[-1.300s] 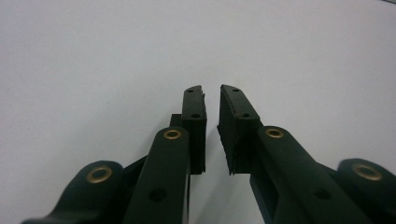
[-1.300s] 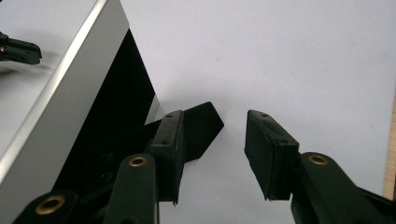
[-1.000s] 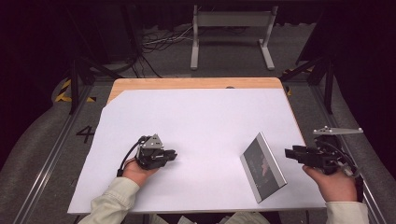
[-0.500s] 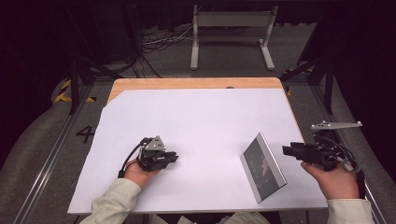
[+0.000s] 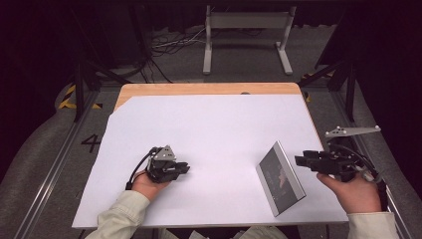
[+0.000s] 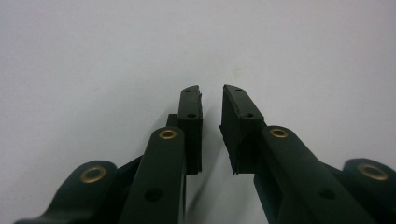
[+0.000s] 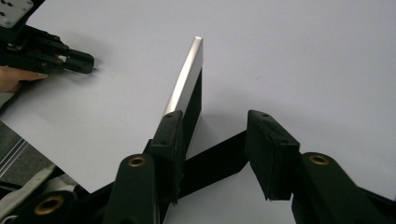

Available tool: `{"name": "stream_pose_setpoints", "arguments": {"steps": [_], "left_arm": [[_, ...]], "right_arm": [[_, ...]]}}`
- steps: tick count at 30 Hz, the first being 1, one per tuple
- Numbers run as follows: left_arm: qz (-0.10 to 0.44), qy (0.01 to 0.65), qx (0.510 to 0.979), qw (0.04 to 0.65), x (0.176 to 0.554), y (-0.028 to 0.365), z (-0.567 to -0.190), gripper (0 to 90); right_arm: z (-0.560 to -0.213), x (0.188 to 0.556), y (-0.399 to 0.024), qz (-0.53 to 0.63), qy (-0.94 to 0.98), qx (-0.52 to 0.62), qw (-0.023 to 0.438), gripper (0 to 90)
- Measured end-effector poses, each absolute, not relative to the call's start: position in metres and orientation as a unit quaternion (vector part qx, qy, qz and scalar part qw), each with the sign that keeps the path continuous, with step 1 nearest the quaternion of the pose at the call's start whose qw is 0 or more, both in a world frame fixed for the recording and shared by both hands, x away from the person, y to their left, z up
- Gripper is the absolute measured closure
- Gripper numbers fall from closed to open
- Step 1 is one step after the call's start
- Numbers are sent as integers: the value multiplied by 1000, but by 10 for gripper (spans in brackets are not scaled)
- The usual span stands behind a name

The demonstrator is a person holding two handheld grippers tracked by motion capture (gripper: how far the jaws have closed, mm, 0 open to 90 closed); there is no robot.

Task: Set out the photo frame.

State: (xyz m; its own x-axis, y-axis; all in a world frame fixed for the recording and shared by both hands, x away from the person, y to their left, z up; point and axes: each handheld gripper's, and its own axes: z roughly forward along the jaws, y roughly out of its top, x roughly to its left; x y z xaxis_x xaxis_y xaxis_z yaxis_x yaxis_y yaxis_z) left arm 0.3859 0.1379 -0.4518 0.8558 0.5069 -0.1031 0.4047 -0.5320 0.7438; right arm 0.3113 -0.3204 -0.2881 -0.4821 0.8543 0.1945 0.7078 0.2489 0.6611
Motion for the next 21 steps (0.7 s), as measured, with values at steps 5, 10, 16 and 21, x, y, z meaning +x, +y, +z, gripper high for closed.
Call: {"name": "stream_pose_setpoints", "arguments": {"steps": [5,10,16,21], "left_arm": [[62,261,873,408,386,138,-452,780],[62,261,873,408,386,138,-452,780],[60,260,874,406,386,138,-452,780],[59,259,875,405,386,137,-452,780]], "right_arm": [[-287,310,-314,359,788,491,94,553],[-285,309,-308,356,789,493,83,544],[-286,308,-302,350,790,499,73,534],[-287,309,-298,332,788,513,72,535]]}}
